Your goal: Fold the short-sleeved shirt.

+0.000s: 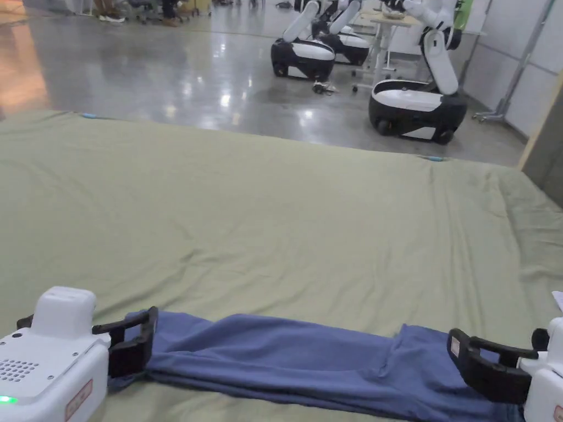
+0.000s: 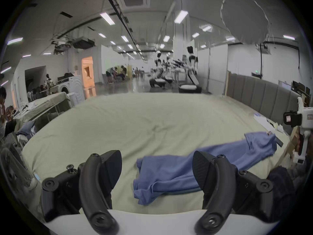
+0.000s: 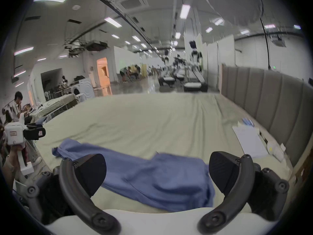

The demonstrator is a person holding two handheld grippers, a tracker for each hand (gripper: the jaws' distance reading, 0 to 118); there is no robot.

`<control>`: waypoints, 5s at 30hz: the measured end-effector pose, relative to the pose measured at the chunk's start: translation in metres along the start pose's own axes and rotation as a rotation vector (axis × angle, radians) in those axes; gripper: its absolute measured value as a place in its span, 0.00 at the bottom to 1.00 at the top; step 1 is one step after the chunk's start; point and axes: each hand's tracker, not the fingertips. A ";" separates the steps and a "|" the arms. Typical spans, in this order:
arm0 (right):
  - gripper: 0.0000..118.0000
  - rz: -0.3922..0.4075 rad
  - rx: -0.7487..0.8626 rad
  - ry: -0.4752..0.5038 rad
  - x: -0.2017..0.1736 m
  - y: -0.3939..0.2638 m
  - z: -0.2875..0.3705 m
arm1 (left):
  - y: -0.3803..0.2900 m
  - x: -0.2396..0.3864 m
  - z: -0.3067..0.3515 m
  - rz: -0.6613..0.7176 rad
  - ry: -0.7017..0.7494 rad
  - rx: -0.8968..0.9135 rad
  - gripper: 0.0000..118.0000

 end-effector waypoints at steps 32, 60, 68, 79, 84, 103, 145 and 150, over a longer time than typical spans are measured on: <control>0.02 0.035 -0.103 -0.012 -0.135 -0.018 -0.077 | -0.103 -0.178 -0.161 0.897 -0.689 -0.559 0.86; 0.02 -0.050 -0.013 -0.009 -0.106 -0.013 -0.024 | 0.026 -0.005 -0.134 0.316 -0.357 -0.516 0.07; 0.02 -0.055 0.009 -0.036 -0.064 -0.018 -0.006 | -0.003 0.166 -0.183 0.164 -0.356 -0.640 0.07; 0.02 -0.092 -0.092 0.045 -0.027 -0.025 -0.022 | 0.004 0.174 -0.148 0.117 -0.342 -0.384 0.67; 0.02 -0.116 -0.102 0.071 -0.027 -0.029 -0.032 | 0.021 0.120 -0.121 0.152 -0.101 -0.271 0.65; 0.02 -0.158 -0.141 0.013 -0.018 -0.035 -0.034 | -0.044 0.243 -0.167 0.013 -0.397 -0.545 0.17; 0.02 -0.068 -0.198 0.011 -0.078 -0.026 -0.058 | -0.074 0.039 -0.217 0.828 -0.518 -0.655 0.08; 0.02 -0.065 -0.188 0.009 -0.073 -0.025 -0.054 | -0.036 -0.009 -0.194 0.717 -0.357 -0.566 0.08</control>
